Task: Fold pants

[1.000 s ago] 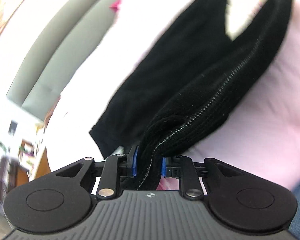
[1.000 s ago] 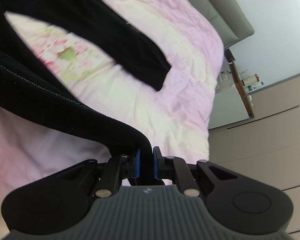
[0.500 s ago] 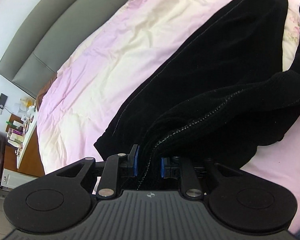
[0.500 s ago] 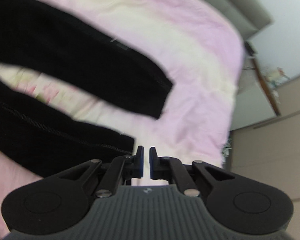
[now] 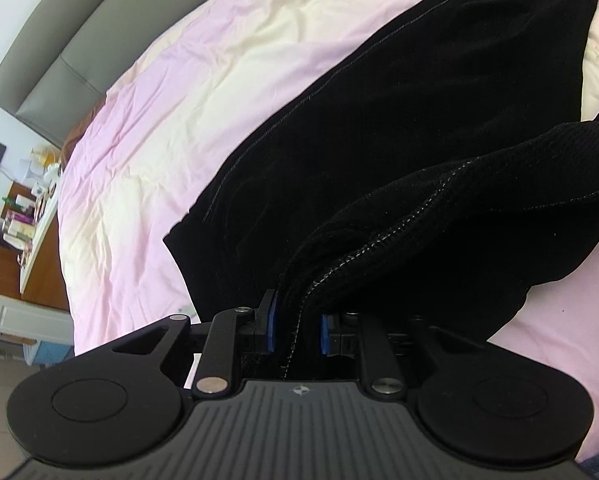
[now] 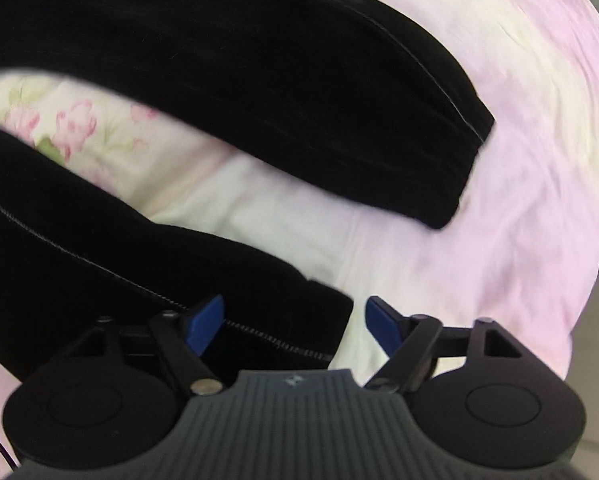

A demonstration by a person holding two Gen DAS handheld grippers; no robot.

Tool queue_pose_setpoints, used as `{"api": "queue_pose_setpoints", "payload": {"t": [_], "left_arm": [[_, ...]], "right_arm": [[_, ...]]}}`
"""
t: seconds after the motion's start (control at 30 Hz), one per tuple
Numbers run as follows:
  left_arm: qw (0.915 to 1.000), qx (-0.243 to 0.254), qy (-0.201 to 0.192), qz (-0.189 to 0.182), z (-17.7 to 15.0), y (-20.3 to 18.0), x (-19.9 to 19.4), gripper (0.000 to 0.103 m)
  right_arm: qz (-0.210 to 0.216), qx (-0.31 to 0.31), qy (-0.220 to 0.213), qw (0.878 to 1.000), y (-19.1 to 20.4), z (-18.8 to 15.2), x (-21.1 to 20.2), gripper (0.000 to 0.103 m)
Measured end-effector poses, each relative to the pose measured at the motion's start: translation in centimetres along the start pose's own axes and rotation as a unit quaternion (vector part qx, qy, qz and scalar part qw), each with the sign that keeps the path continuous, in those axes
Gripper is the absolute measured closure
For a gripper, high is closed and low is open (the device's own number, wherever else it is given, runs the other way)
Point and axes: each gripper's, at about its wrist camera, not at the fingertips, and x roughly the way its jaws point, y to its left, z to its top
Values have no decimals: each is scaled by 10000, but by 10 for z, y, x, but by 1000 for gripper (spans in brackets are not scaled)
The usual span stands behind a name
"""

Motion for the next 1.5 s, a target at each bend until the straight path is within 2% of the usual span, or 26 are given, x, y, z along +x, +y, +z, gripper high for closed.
{"api": "queue_pose_setpoints", "payload": {"t": [0.07,0.17,0.23,0.3,0.37,0.43,0.47,0.5,0.6,0.7,0.83,0.93,1.07,1.2,1.33,1.5], "left_arm": [[10000,-33,84,26,-1,-3,0,81],[9998,-88,168,77,0,-7,1,81],[9997,-122,177,123,-1,-10,0,81],[9996,-193,184,127,-3,-11,-4,81],[9994,-261,170,126,-8,-11,-8,81],[9991,-383,108,135,-14,-12,-14,81],[9988,-458,70,142,-18,-12,-17,81],[9984,-540,23,156,-22,-13,-20,81],[9973,-694,-165,200,-33,-15,-31,81],[9953,-881,-353,201,-43,-13,-44,81],[9913,-1158,-565,271,-50,-9,-60,82],[9897,-1214,-692,323,-38,1,-66,82],[9887,-1270,-689,396,-4,25,-61,82],[9923,-1006,-512,513,39,46,-35,82],[9935,-937,-326,562,77,65,8,82],[9957,-846,110,361,109,73,79,81]], "right_arm": [[12,-1054,113,9944,23,7,5,26],[121,-2218,286,9746,50,19,12,26],[157,-2540,454,9660,59,26,22,26],[263,-2539,601,9650,65,29,33,33],[503,-2169,727,9722,64,29,37,47],[411,-2046,551,9764,65,20,27,66],[220,-2006,400,9786,66,13,19,97],[-60,-1939,219,9808,67,5,9,99],[-315,-1451,-276,9885,60,-21,-29,100],[-657,-971,-708,9906,52,-43,-71,101],[-1259,-697,-1063,9839,49,-69,-120,102],[-1694,-566,-1178,9768,46,-73,-139,103],[-2197,-379,-1284,9664,44,-47,-142,103],[-2443,-164,-1274,9612,9,-22,-135,103],[-2579,-79,-1199,9587,-17,23,-108,103],[-2441,-217,-777,9664,-39,70,-60,103]]}}
